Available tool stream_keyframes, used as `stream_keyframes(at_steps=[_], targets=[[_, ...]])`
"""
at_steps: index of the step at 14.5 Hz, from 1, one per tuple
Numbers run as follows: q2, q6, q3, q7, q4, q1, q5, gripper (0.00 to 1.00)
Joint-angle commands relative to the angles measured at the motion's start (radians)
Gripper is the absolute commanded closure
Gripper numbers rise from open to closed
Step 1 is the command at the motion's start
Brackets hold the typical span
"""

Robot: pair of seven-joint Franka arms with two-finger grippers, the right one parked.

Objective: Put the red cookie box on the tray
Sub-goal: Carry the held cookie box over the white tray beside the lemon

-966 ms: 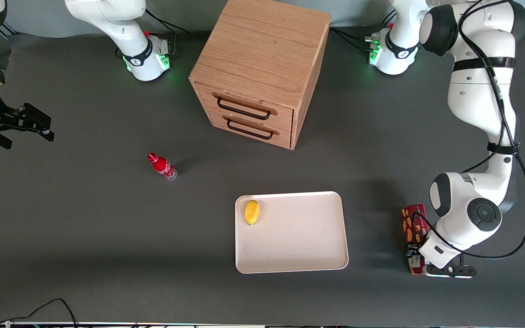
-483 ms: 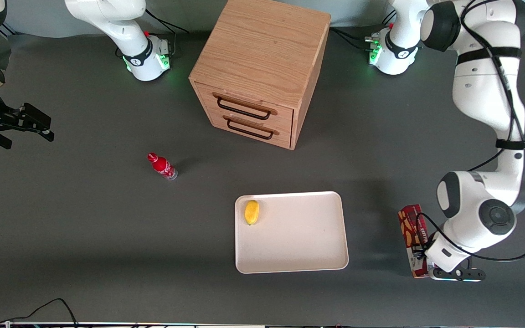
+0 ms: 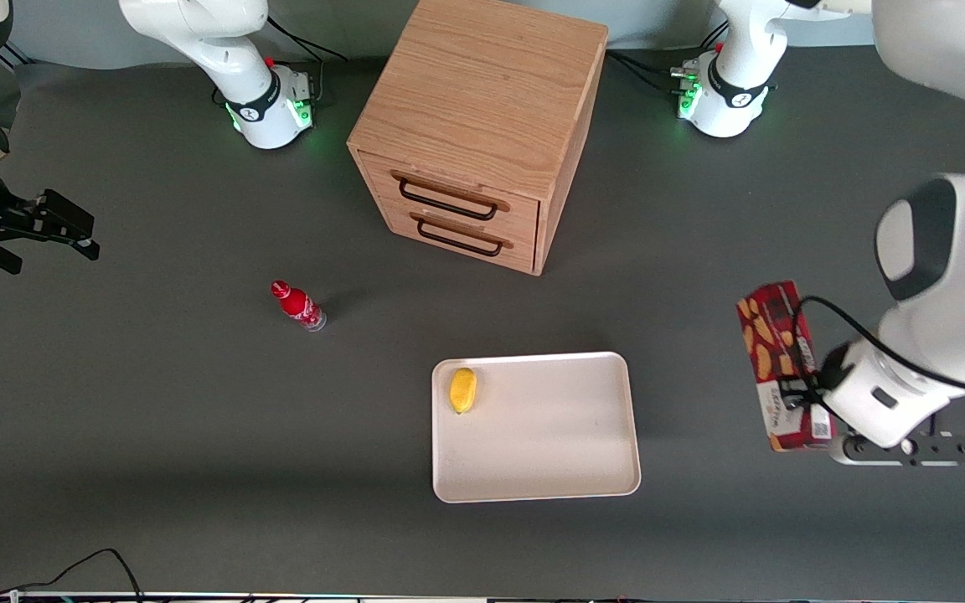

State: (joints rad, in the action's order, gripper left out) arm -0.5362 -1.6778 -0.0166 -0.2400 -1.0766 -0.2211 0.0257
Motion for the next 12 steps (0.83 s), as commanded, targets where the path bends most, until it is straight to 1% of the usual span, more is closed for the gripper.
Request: stream_keyframes(at_steps=[1, 3, 5, 8, 10, 11, 12], targets=[[-0.027, -0.031, -0.005, -0.197, 0.016, -0.125, -0.003, 1.00], [-0.097, -0.149, -0.005, -0.264, 0.020, -0.187, -0.004, 1.00], [-0.174, -0.261, -0.003, -0.266, 0.020, -0.214, -0.007, 1.00], [-0.286, -0.413, -0.003, -0.266, 0.018, -0.225, -0.033, 1.00], [-0.347, -0.480, -0.003, -0.268, 0.018, -0.239, -0.067, 1.00], [-0.367, -0.493, -0.003, -0.266, 0.015, -0.241, -0.073, 1.00], [-0.389, -0.505, -0.003, -0.266, 0.014, -0.241, -0.094, 1.00]])
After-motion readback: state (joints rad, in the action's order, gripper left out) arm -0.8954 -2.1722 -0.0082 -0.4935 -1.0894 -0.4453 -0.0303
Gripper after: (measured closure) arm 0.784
